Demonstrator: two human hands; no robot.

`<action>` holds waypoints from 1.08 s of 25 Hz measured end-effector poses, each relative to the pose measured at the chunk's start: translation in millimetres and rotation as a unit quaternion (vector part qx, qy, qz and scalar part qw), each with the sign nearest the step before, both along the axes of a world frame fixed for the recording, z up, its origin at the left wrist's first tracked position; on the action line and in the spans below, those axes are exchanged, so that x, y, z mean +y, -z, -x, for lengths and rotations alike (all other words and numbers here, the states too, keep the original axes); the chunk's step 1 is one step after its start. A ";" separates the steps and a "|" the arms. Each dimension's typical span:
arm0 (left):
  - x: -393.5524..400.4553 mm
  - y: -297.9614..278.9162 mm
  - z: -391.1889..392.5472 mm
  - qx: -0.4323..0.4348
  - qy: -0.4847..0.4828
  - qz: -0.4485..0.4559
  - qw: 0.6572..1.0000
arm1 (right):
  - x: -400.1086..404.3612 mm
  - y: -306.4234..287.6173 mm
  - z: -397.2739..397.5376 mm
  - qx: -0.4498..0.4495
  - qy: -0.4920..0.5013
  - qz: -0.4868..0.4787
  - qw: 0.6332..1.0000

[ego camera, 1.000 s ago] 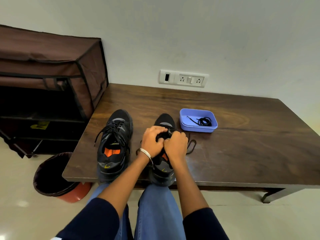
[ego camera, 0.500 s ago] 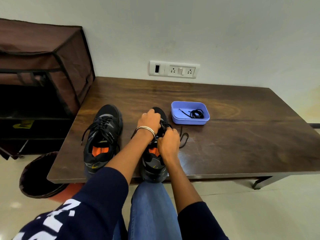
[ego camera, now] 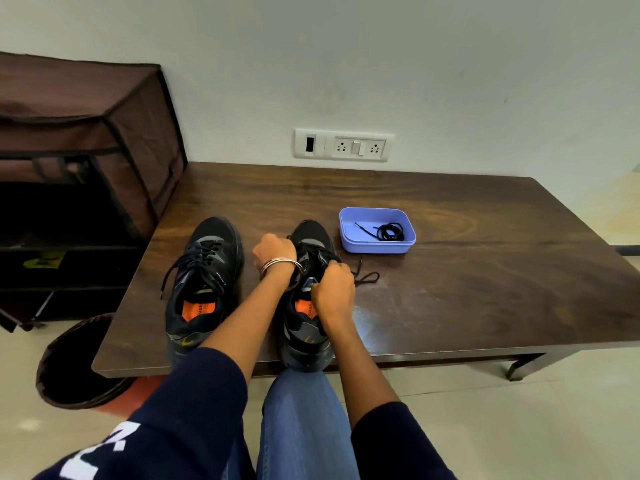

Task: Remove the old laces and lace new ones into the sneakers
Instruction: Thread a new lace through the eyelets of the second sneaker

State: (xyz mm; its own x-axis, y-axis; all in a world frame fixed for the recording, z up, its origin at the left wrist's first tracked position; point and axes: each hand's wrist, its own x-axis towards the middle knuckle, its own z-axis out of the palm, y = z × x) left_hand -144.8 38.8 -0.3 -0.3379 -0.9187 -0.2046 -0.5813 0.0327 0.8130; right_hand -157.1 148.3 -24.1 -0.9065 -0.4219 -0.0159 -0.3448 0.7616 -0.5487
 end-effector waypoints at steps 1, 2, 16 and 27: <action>2.7 -3.7 -1.2 -0.002 0.025 0.061 0.998 | -0.6 0.0 0.0 0.001 0.004 -0.001 1.000; 4.6 -5.7 -3.1 0.007 0.065 0.159 0.985 | -1.0 0.6 0.1 0.003 0.008 -0.003 1.000; 32.5 -31.9 11.2 -0.332 0.393 0.407 0.755 | 0.3 -0.3 -0.2 0.001 0.015 -0.021 1.000; 10.3 -14.7 -5.4 -0.179 0.237 0.262 0.919 | -0.4 -0.1 -1.3 0.004 0.001 -0.040 0.999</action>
